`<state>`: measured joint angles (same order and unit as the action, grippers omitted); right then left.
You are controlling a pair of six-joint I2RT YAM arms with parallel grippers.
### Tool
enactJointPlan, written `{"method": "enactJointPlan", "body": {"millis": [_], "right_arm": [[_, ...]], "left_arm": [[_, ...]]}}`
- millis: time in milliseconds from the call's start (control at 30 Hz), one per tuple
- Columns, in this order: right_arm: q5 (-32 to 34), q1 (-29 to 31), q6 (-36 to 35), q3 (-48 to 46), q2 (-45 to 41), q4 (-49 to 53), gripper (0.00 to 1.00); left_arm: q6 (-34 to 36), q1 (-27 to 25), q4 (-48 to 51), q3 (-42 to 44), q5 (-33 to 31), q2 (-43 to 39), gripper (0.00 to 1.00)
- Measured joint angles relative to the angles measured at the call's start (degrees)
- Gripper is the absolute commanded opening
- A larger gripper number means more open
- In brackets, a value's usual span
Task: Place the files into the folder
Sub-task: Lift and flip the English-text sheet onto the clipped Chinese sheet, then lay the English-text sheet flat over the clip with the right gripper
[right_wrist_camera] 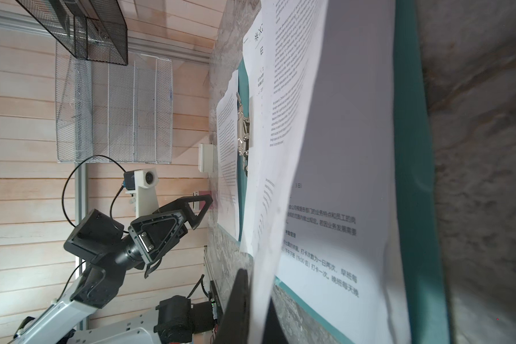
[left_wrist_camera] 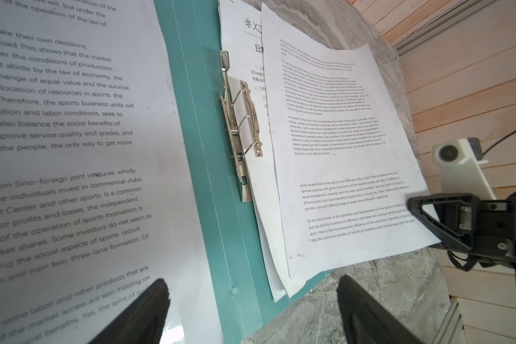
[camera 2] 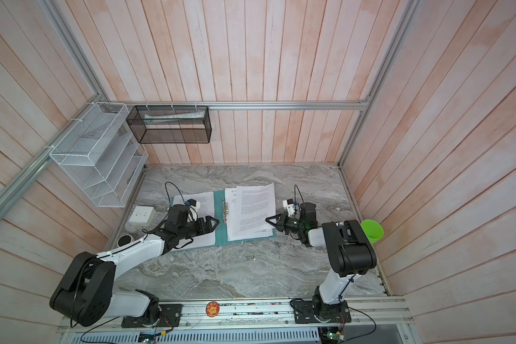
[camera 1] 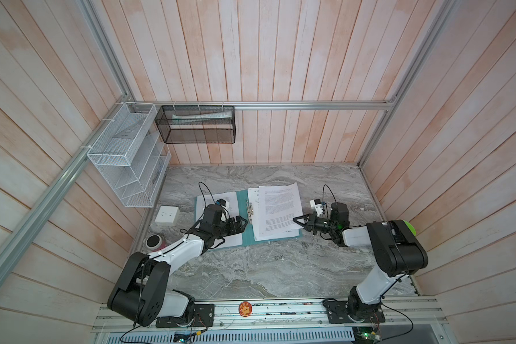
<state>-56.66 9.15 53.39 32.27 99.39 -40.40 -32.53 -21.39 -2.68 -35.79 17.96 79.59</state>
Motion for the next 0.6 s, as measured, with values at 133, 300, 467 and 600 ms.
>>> {"method": "enactJointPlan", "body": {"millis": [133, 300, 467, 600], "right_arm": [[-1.9, 0.1, -4.7, 1.6, 1.2, 3.4, 0.00], [-4.1, 0.0, -11.3, 4.1, 1.2, 8.4, 0.00], [-5.6, 0.0, -17.8, 6.1, 0.0, 15.5, 0.00], [-6.4, 0.0, -22.4, 6.4, -3.1, 21.6, 0.00]], "left_arm": [[0.0, 0.0, 0.2, 0.2, 0.0, 0.0, 0.90], [0.0, 0.0, 0.2, 0.2, 0.0, 0.0, 0.90], [0.0, 0.0, 0.2, 0.3, 0.0, 0.0, 0.90], [0.0, 0.0, 0.2, 0.4, 0.0, 0.0, 0.90]]}}
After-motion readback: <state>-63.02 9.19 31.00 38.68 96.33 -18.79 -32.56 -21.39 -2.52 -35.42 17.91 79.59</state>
